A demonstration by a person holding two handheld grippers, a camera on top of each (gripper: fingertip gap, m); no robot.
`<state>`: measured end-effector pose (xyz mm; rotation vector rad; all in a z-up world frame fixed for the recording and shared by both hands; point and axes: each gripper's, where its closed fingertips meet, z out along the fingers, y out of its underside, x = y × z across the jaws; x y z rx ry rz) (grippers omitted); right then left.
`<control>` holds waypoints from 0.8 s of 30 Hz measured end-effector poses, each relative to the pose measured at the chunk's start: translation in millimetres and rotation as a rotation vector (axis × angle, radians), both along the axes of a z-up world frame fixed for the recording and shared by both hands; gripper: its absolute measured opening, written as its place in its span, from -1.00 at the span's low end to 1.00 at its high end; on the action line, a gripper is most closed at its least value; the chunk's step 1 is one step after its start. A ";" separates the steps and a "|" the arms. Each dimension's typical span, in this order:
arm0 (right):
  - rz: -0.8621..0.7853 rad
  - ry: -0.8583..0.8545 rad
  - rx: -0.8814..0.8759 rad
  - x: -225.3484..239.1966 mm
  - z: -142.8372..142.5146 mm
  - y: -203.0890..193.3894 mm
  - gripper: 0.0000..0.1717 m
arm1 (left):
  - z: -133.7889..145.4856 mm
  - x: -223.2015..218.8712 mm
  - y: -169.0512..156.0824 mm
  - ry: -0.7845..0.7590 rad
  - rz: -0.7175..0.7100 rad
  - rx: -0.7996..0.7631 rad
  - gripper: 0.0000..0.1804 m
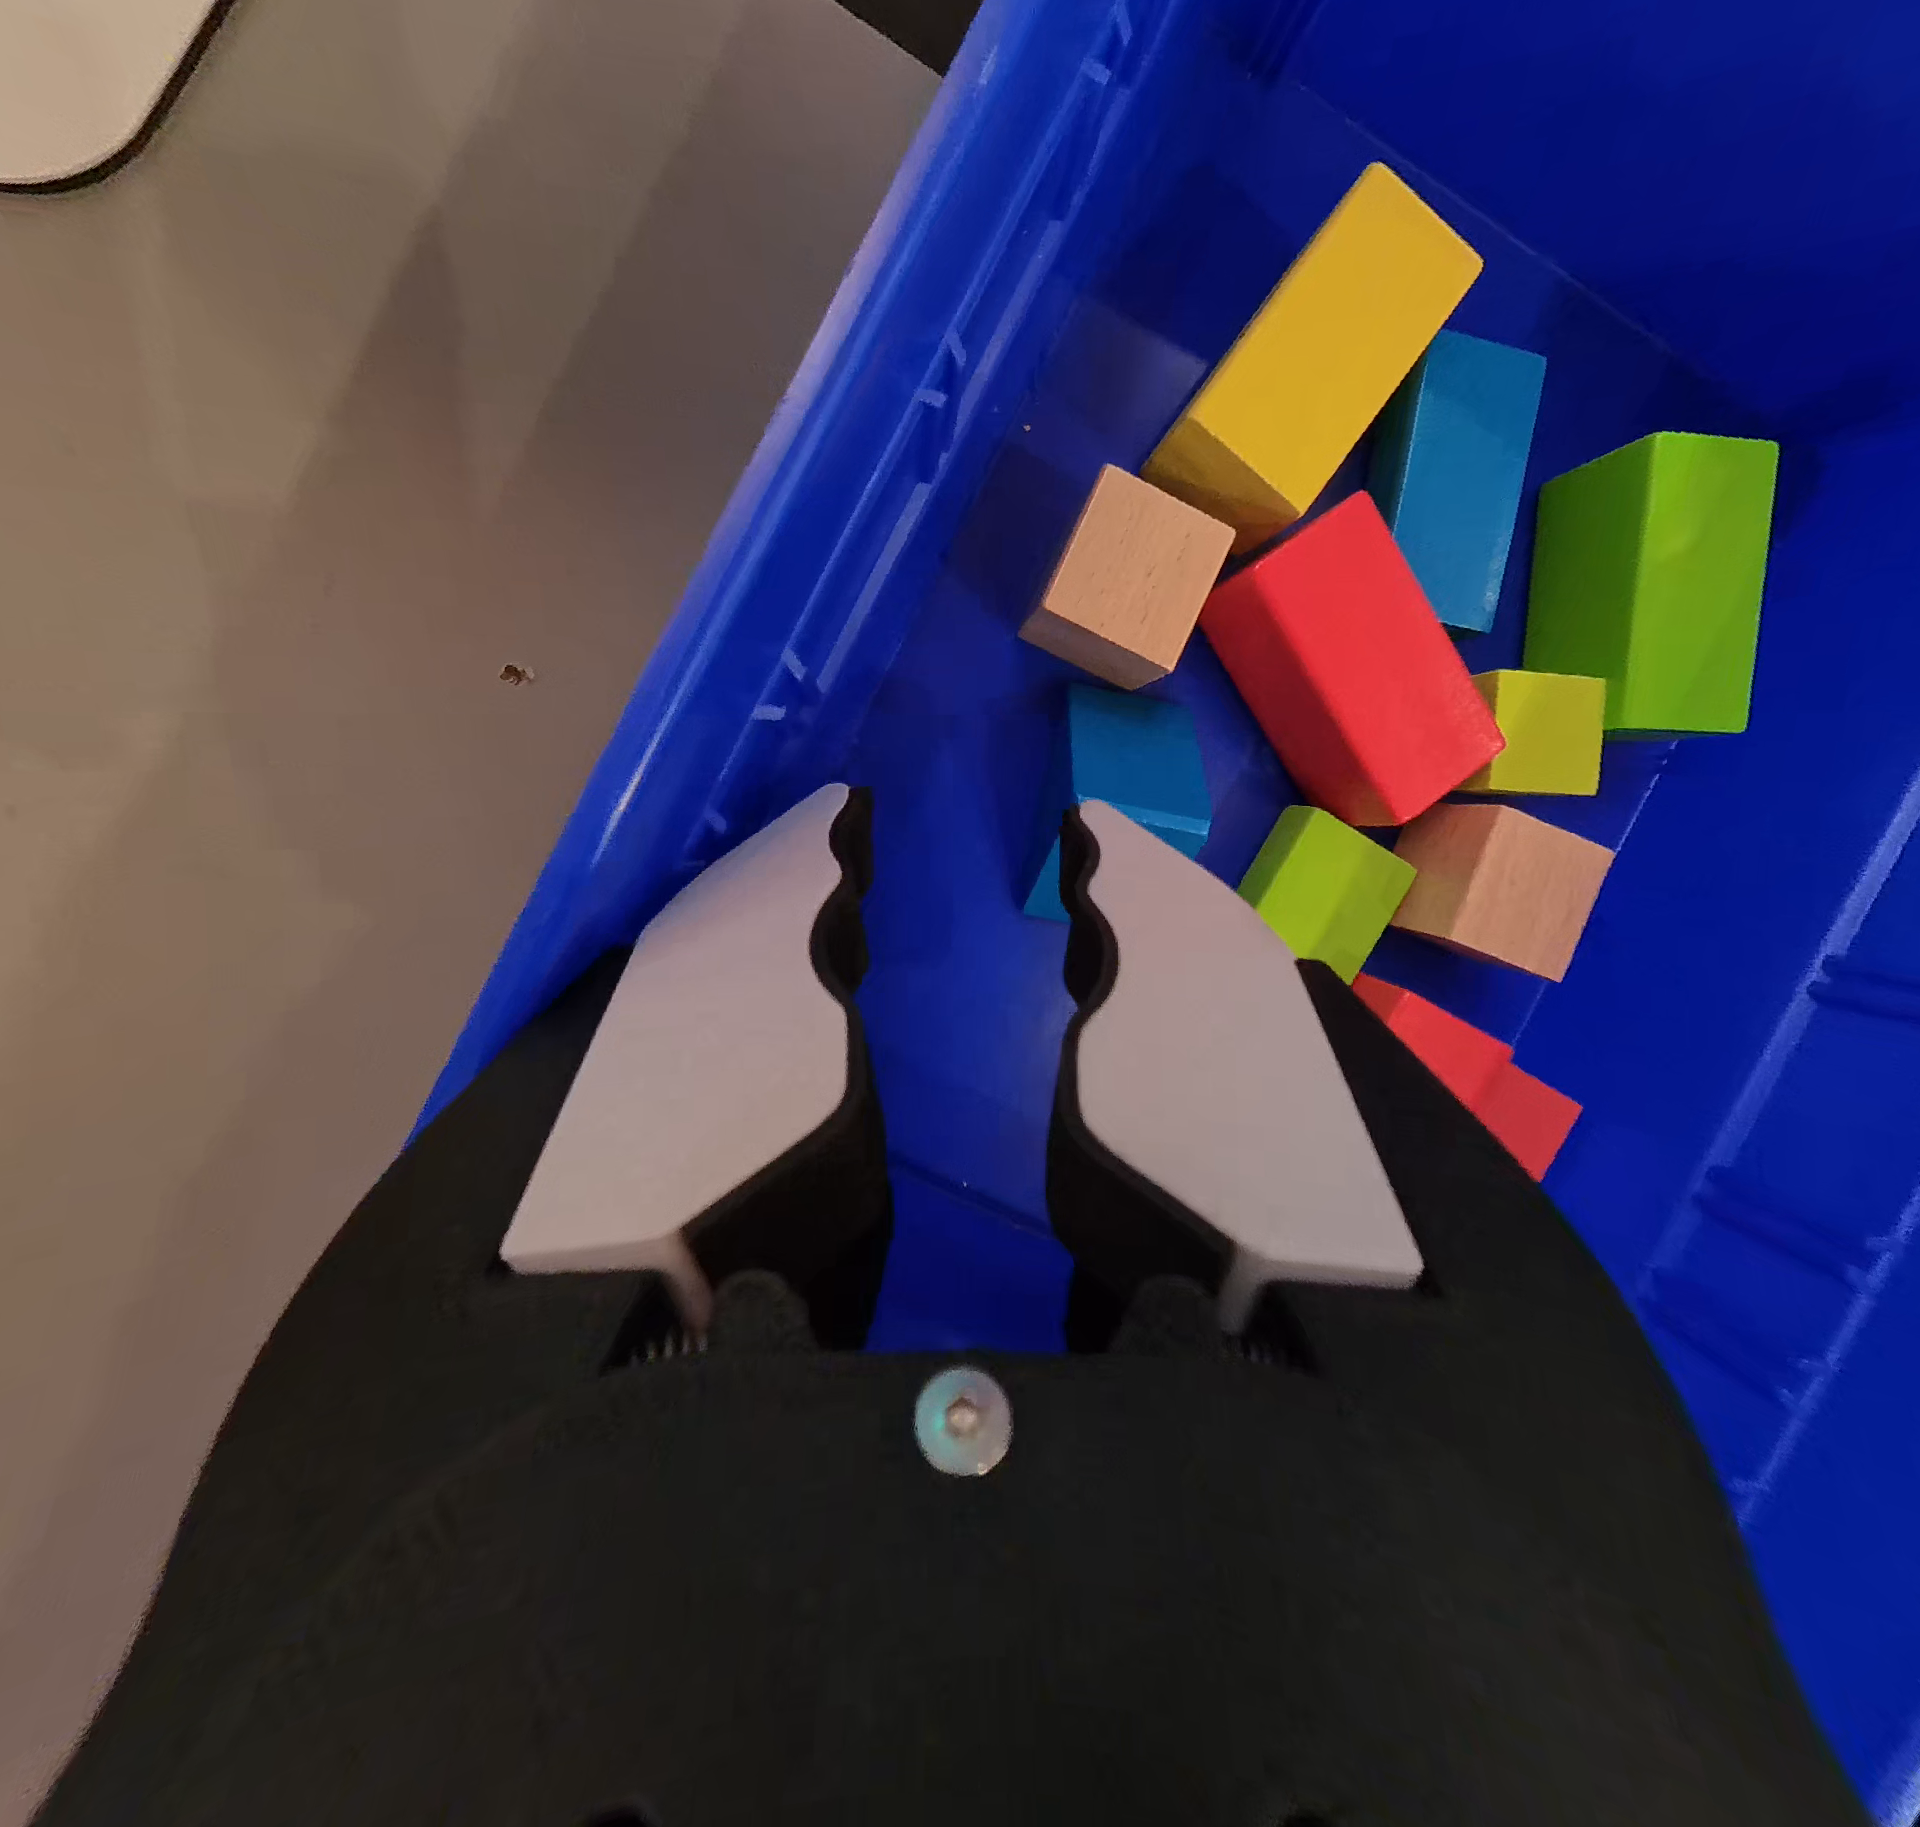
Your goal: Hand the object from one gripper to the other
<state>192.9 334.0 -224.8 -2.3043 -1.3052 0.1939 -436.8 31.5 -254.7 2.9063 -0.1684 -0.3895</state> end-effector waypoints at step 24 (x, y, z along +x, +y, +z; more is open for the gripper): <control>0.009 0.068 0.057 4.0 21.9 -1.9 -0.61 | -10.1 38.9 10.8 -0.191 0.056 0.245 -0.59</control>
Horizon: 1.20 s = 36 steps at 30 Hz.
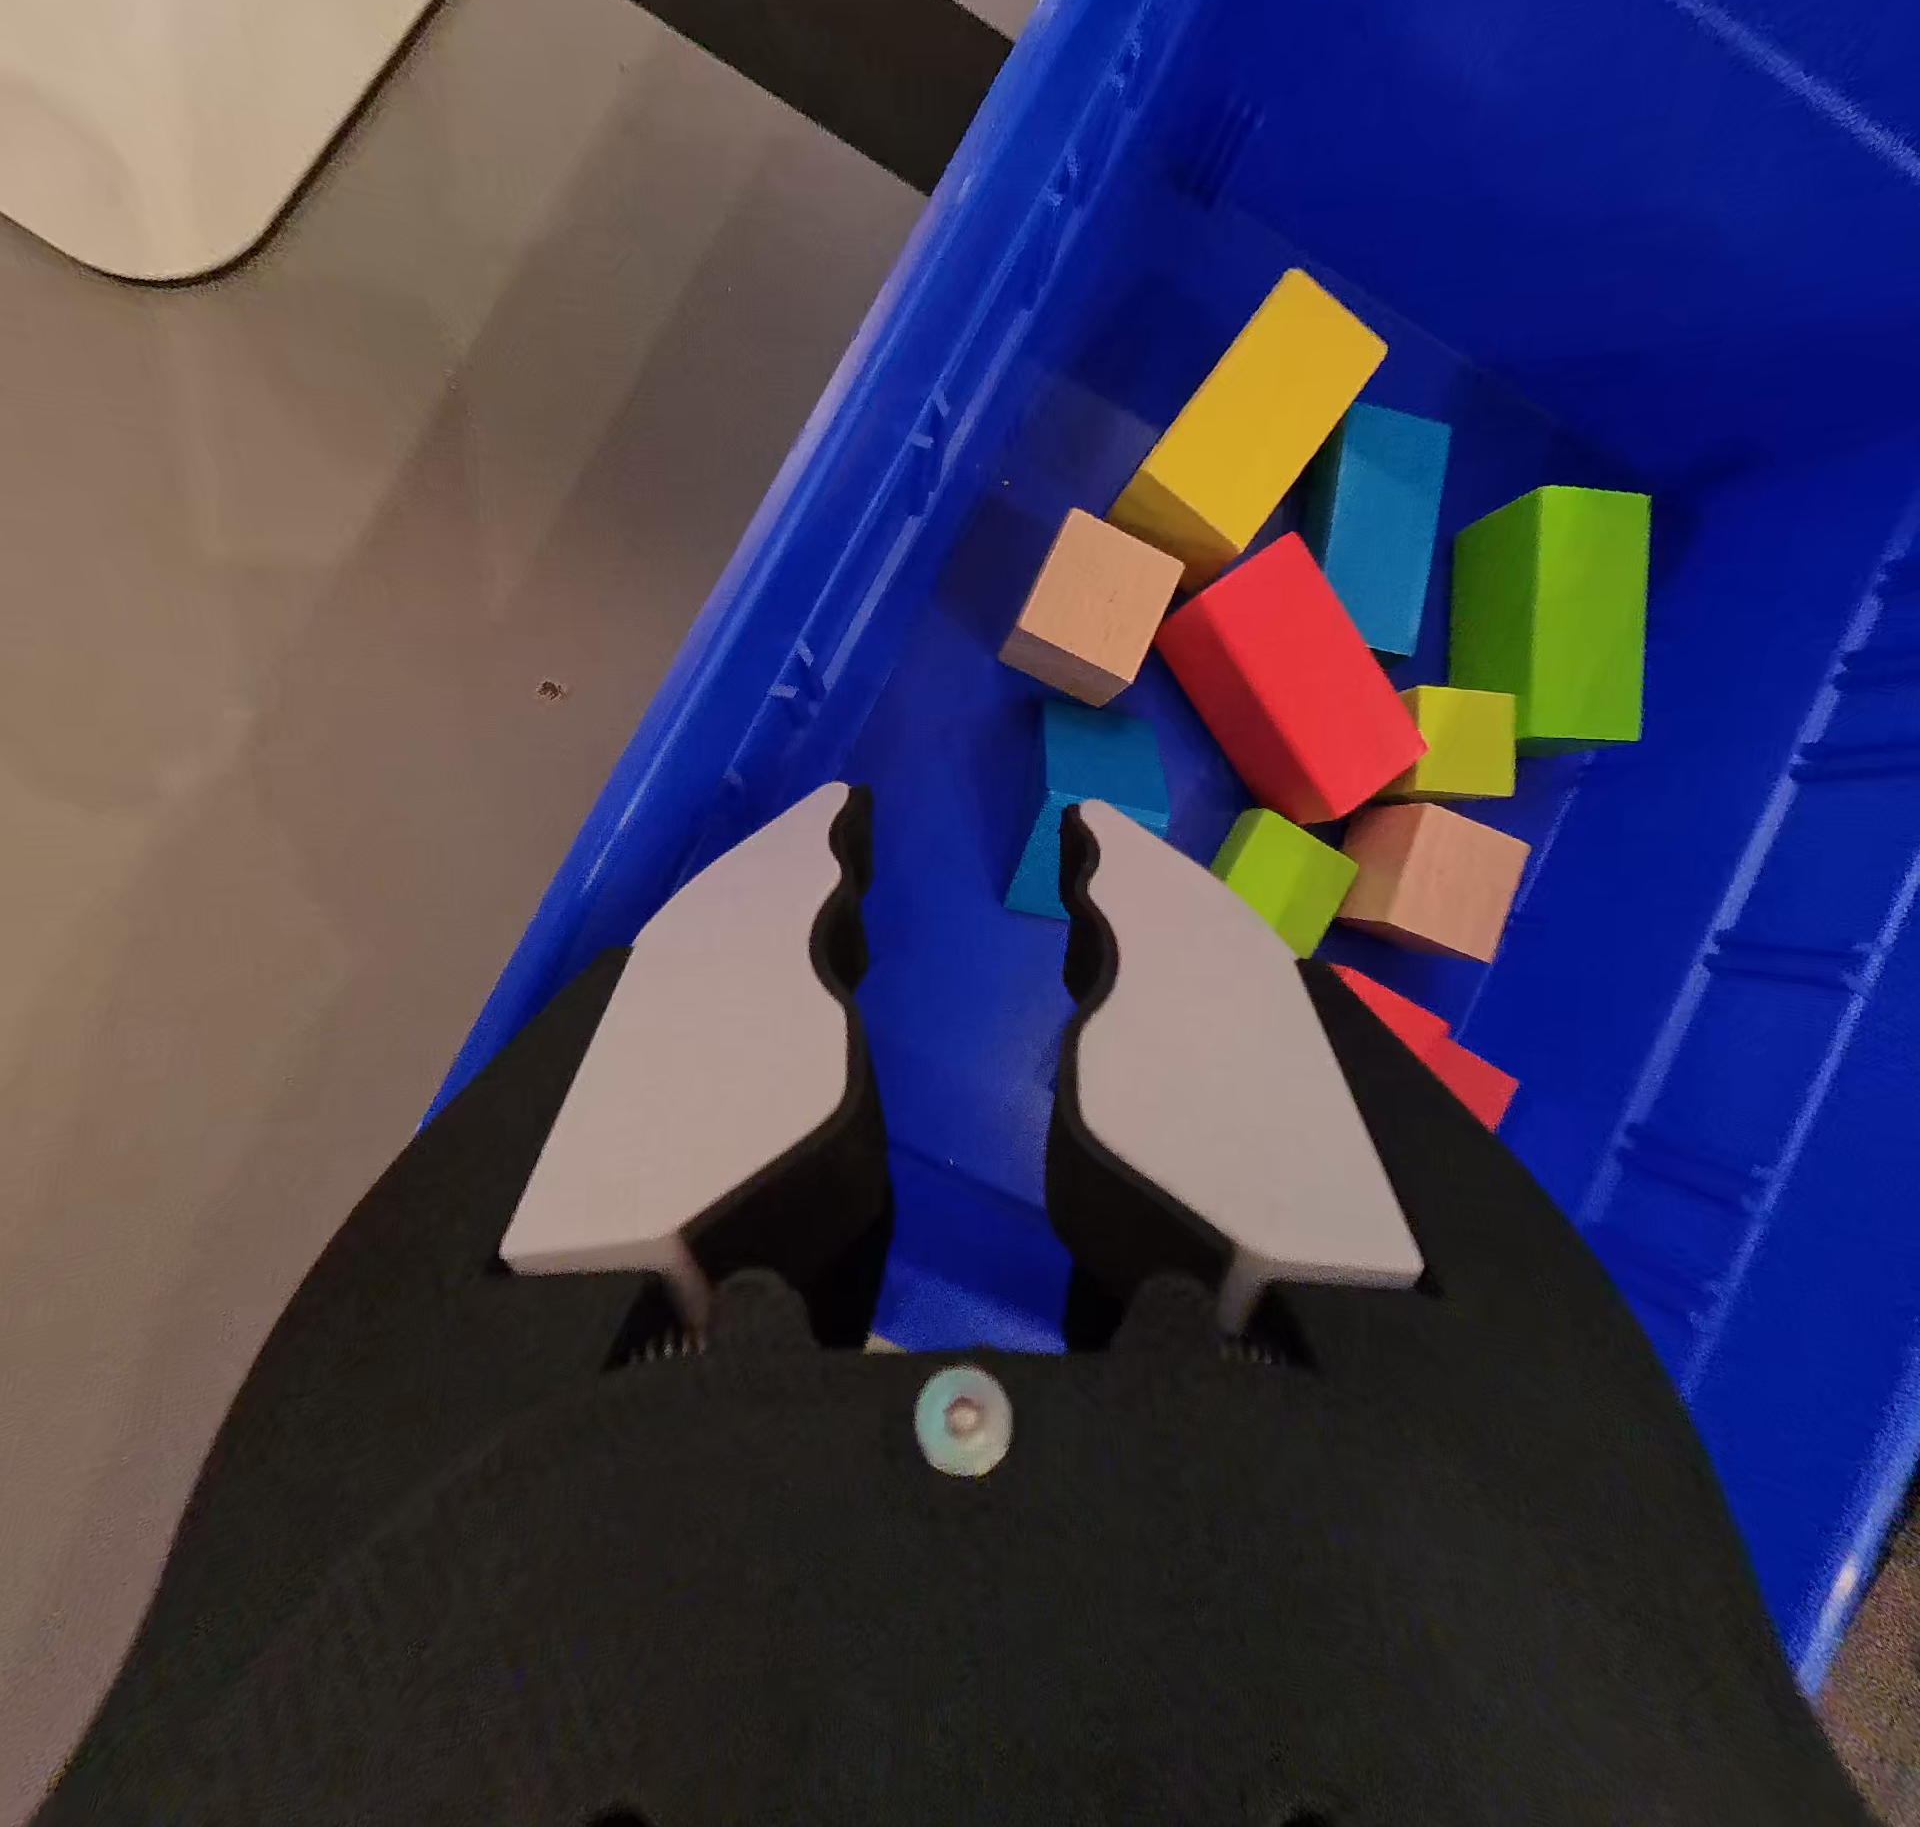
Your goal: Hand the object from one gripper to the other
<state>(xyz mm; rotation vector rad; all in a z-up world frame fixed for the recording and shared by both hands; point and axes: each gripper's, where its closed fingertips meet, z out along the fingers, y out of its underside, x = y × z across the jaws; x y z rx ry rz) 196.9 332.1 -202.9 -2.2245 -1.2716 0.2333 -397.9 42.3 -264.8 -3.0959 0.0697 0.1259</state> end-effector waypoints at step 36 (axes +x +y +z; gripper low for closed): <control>1.111 0.460 0.077 -253.1 163.4 -286.2 -0.63 | 217.2 336.3 1.2 -0.064 -1.188 0.335 -0.60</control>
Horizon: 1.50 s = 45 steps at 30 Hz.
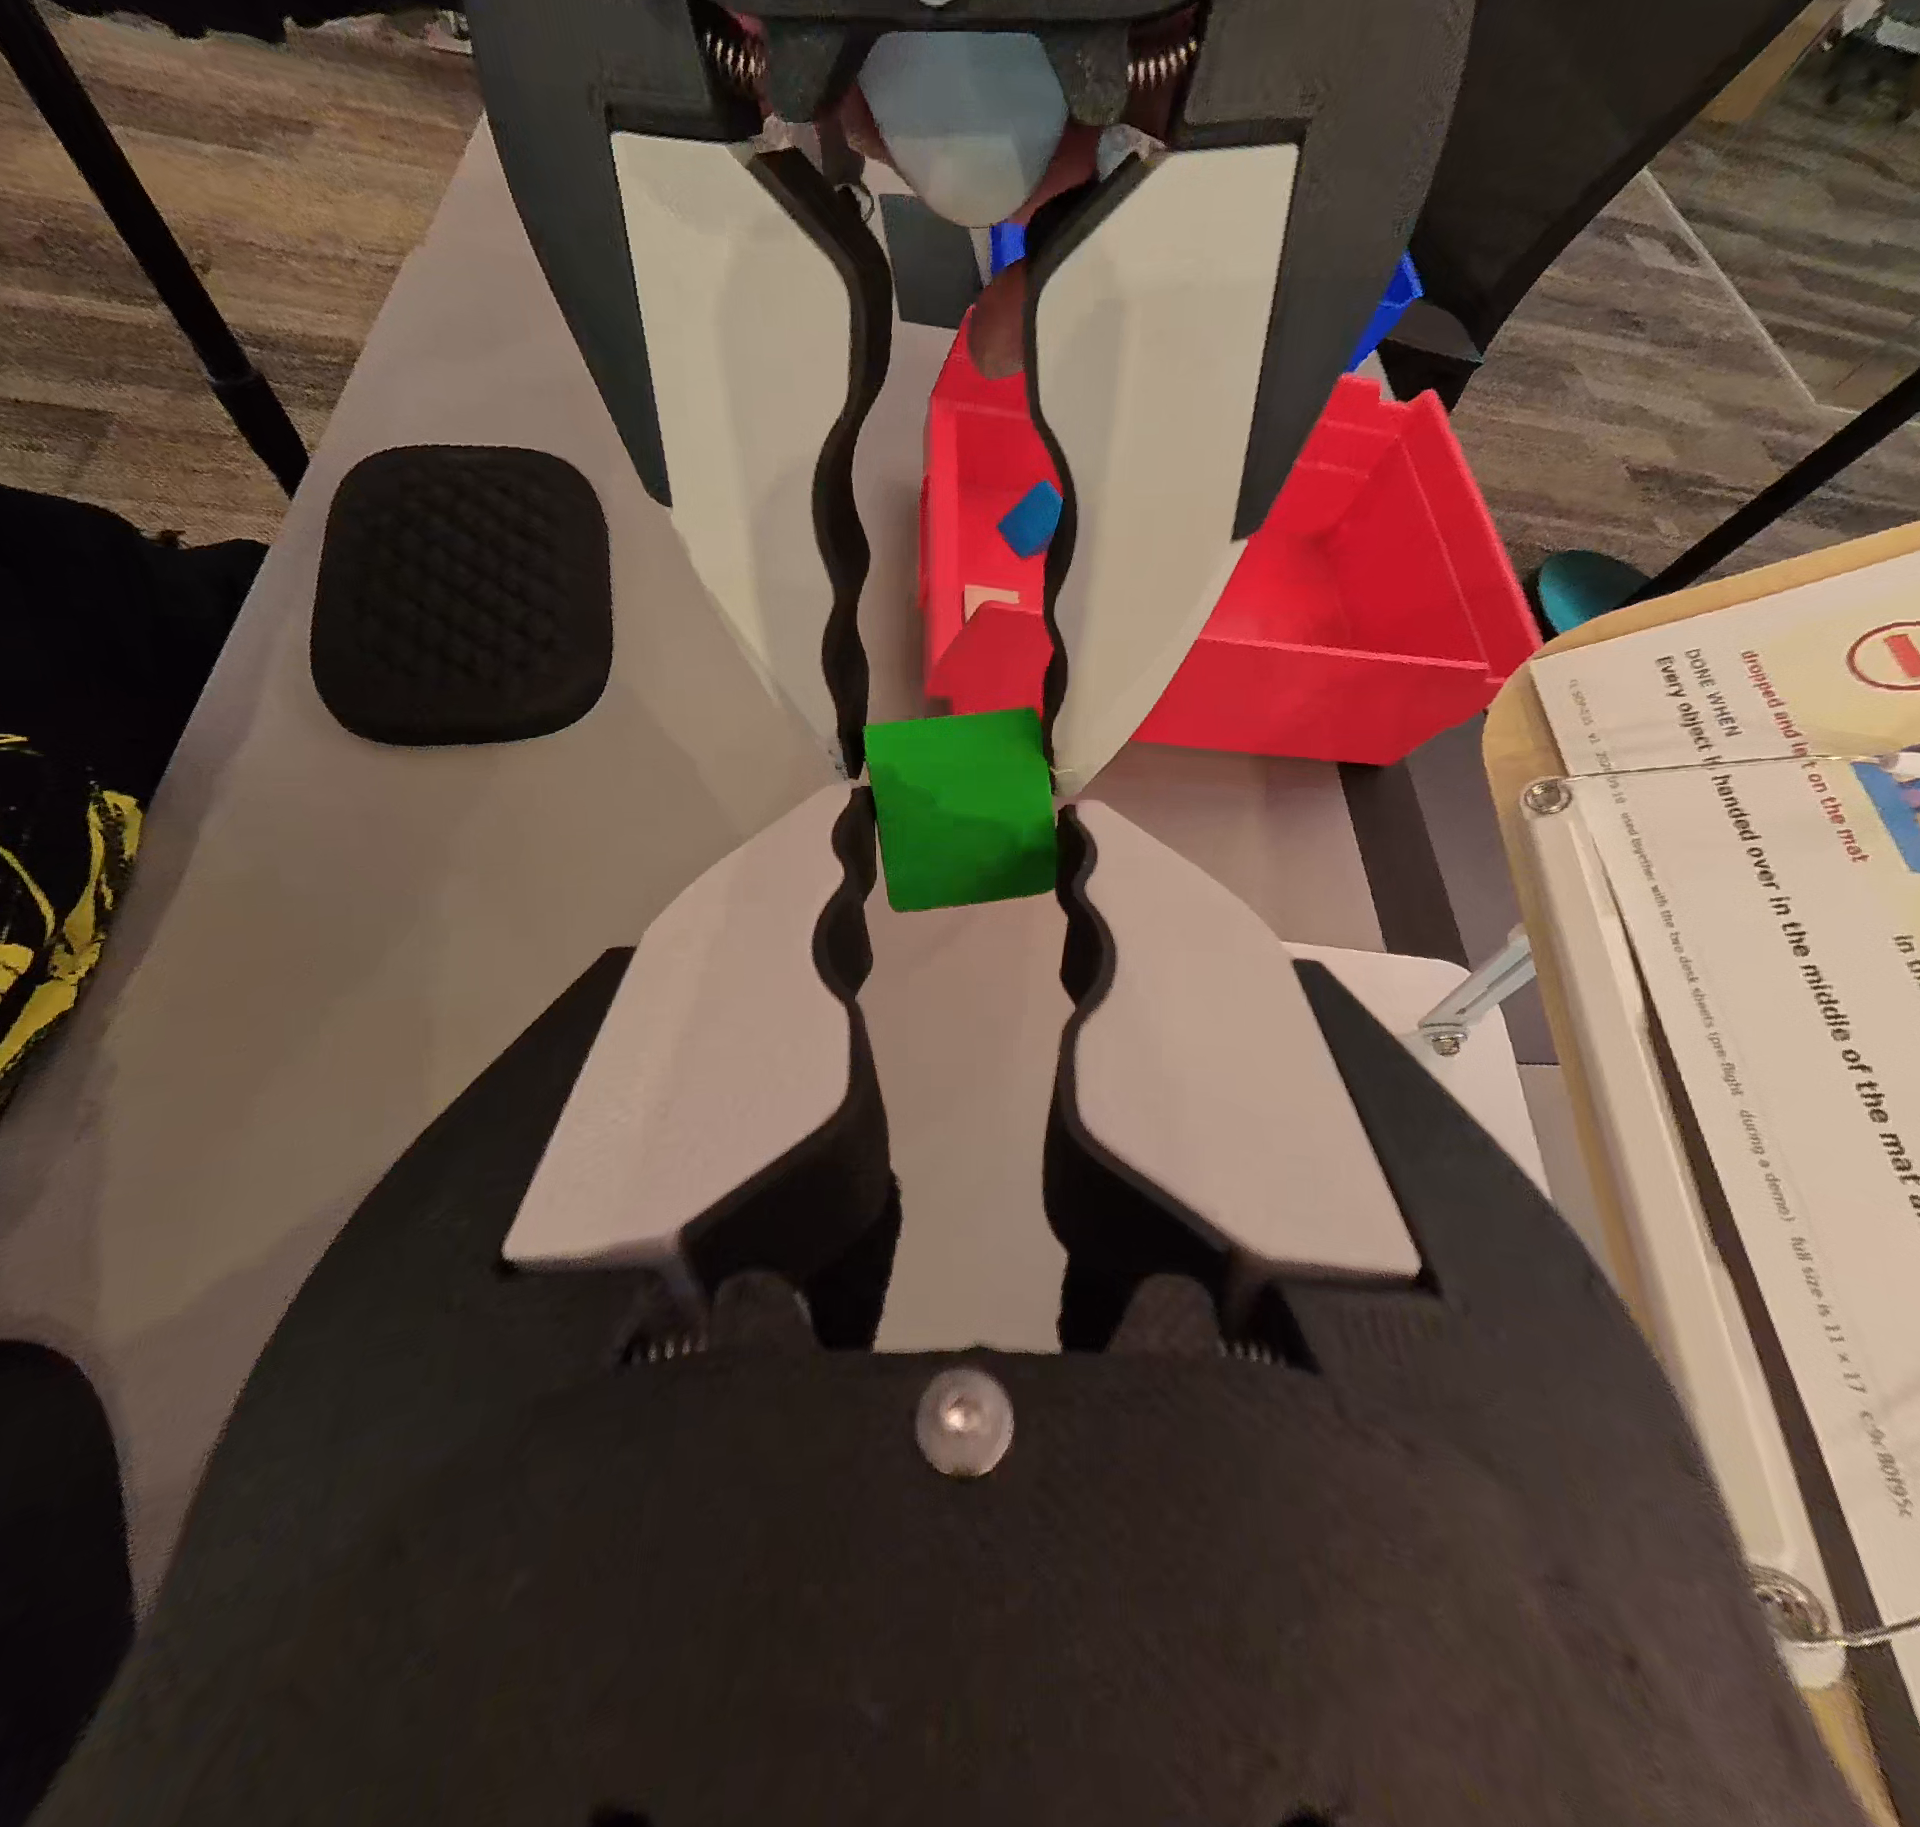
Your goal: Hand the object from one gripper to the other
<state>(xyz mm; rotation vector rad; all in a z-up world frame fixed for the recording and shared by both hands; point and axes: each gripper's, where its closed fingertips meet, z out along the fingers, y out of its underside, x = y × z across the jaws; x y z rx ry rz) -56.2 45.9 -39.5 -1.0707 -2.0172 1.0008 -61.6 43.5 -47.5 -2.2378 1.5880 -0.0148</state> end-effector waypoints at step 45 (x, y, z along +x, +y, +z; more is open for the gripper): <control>-0.976 -1.015 -0.172 309.5 -224.2 272.5 -0.64 | -90.4 -180.4 -18.8 -0.193 0.656 -0.013 -0.55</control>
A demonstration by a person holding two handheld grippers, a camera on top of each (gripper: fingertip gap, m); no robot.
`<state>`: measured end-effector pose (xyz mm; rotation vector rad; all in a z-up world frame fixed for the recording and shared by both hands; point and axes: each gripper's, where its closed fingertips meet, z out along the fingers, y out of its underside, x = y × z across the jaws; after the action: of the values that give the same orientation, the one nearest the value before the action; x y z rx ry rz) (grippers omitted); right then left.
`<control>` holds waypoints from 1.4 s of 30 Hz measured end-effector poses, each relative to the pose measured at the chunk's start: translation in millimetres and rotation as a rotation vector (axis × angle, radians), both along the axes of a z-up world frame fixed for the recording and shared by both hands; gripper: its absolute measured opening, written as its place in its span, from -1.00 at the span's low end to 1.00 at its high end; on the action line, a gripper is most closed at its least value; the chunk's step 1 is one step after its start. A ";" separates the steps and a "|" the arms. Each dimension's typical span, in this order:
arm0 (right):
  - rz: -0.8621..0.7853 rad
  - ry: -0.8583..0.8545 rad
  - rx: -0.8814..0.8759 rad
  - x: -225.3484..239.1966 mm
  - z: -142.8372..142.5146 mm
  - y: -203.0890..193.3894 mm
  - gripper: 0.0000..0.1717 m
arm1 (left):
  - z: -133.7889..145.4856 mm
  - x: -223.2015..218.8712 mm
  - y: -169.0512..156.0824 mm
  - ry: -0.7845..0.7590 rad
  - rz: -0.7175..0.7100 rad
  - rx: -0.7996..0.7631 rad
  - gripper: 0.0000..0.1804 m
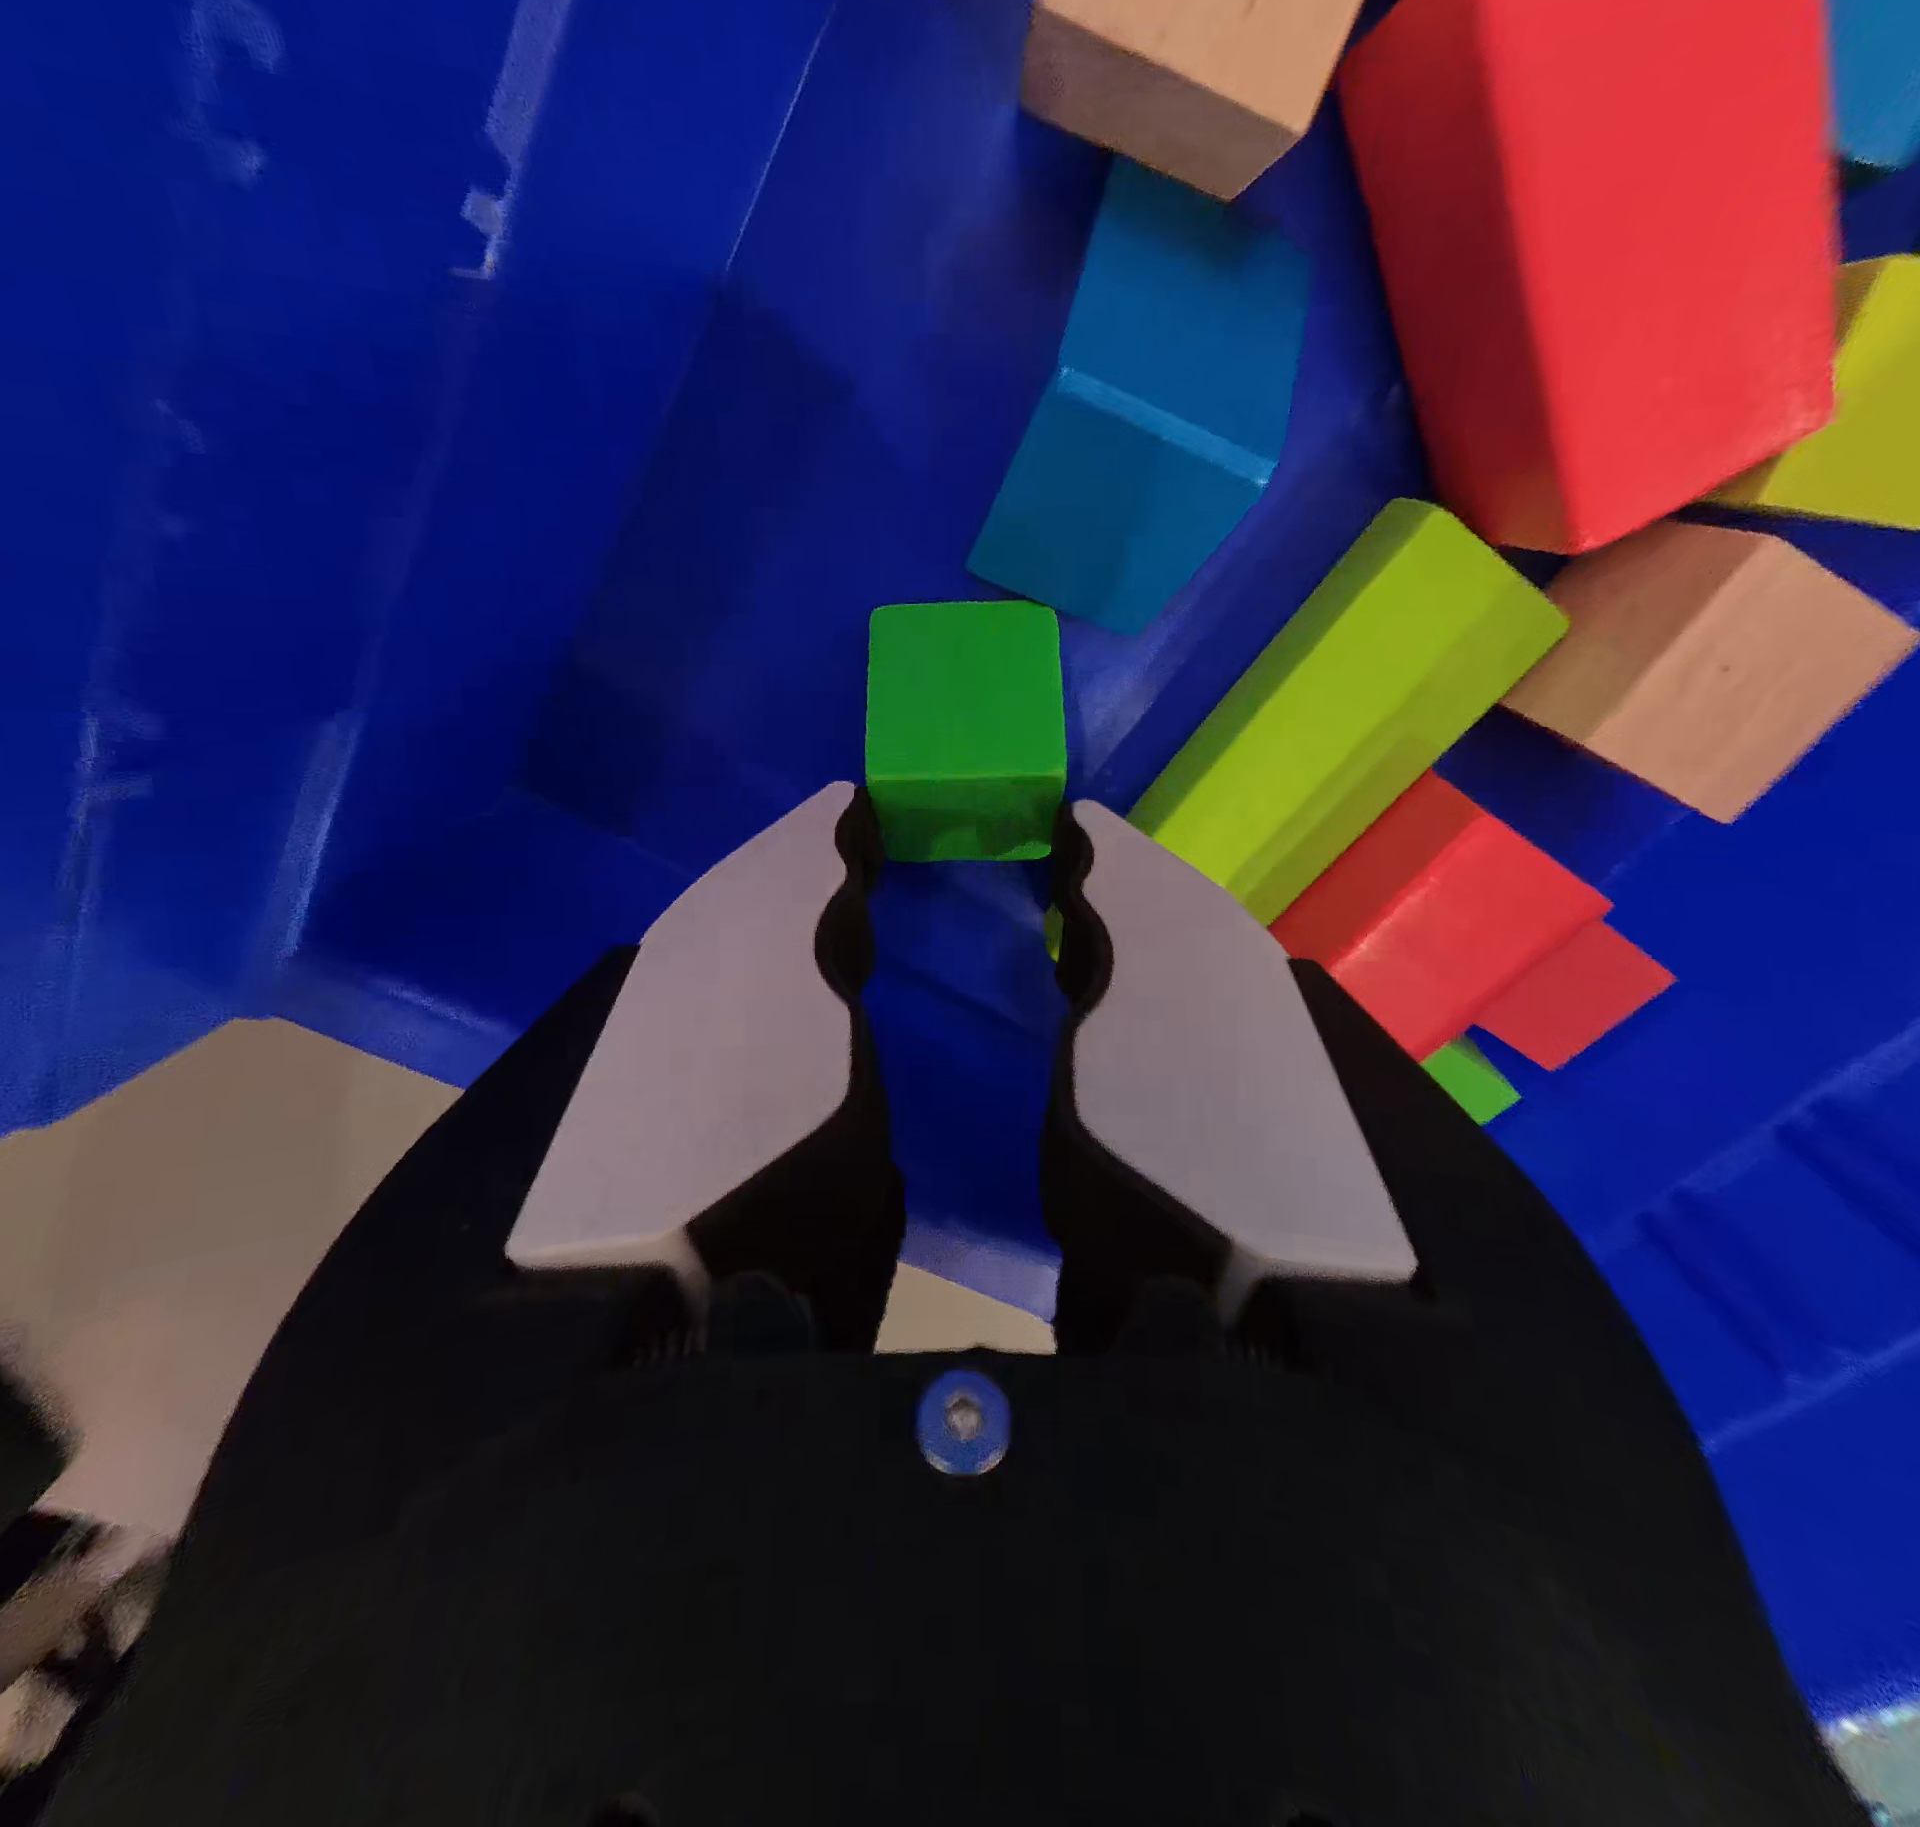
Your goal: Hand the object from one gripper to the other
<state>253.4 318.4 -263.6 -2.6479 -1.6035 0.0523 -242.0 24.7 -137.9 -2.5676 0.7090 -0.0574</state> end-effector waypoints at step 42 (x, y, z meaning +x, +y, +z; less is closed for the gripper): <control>0.067 0.094 0.109 -36.4 35.4 -13.2 -0.57 | -105.4 -108.5 -6.3 -0.091 0.428 -0.519 -0.92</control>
<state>217.0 305.2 -228.2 -2.4716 -1.6167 0.0879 -350.5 18.4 -243.4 -3.1295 0.0985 -0.2442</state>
